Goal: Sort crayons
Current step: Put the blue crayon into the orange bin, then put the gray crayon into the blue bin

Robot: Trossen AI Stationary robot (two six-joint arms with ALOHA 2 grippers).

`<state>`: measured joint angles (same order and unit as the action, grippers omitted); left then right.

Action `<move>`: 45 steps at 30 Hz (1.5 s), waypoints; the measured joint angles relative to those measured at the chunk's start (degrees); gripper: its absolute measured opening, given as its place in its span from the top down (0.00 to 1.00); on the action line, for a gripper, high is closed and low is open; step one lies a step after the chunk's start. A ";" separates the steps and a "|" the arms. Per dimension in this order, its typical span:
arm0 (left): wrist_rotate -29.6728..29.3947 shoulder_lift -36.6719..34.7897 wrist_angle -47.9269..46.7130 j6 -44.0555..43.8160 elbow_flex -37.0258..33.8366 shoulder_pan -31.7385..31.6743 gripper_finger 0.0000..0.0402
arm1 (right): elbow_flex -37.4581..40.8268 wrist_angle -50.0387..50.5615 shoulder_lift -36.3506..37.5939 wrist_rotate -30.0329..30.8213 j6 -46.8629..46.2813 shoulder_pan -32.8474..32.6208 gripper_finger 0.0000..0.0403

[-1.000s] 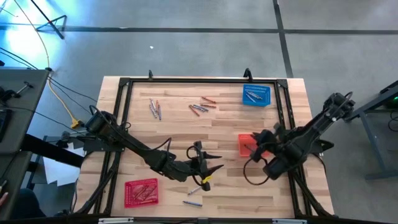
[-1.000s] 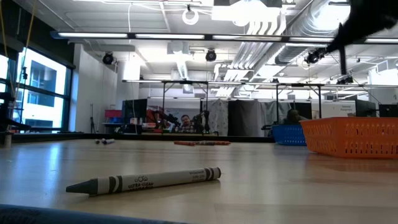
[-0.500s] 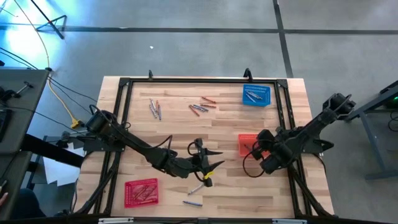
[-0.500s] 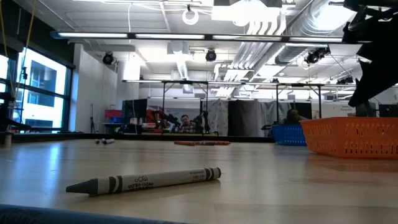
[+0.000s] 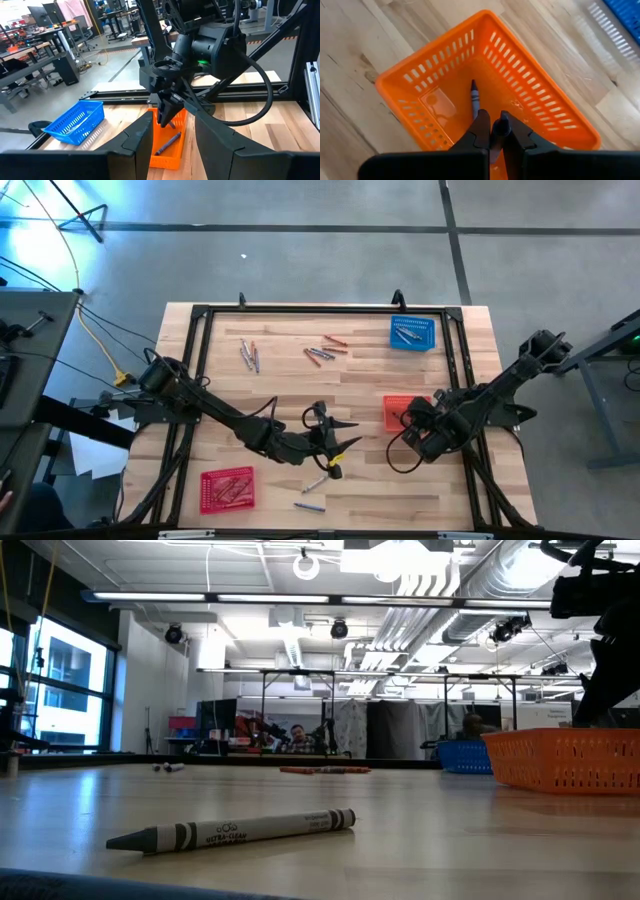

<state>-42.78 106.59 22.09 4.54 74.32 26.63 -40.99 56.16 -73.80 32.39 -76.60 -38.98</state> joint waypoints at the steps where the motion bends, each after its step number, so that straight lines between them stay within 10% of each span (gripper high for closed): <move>1: 0.00 0.00 0.00 0.00 0.00 0.00 0.67 | 0.00 0.02 0.00 0.01 -0.02 0.00 0.98; 26: 0.37 0.00 -1.41 -1.39 0.07 0.00 0.67 | -1.53 0.44 0.00 -0.07 -0.89 0.00 0.72; 39: 36.97 -3.67 -32.48 -26.81 0.09 -4.49 0.67 | -24.11 -4.76 0.04 10.25 20.11 -5.77 0.72; 45: 40.84 -0.08 -36.40 -38.52 0.00 -3.81 0.67 | -25.79 -9.20 0.00 11.81 25.54 -7.70 0.72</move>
<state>-1.94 106.51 -14.31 -33.99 74.32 22.82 -66.78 46.96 -73.80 44.20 -51.06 -46.68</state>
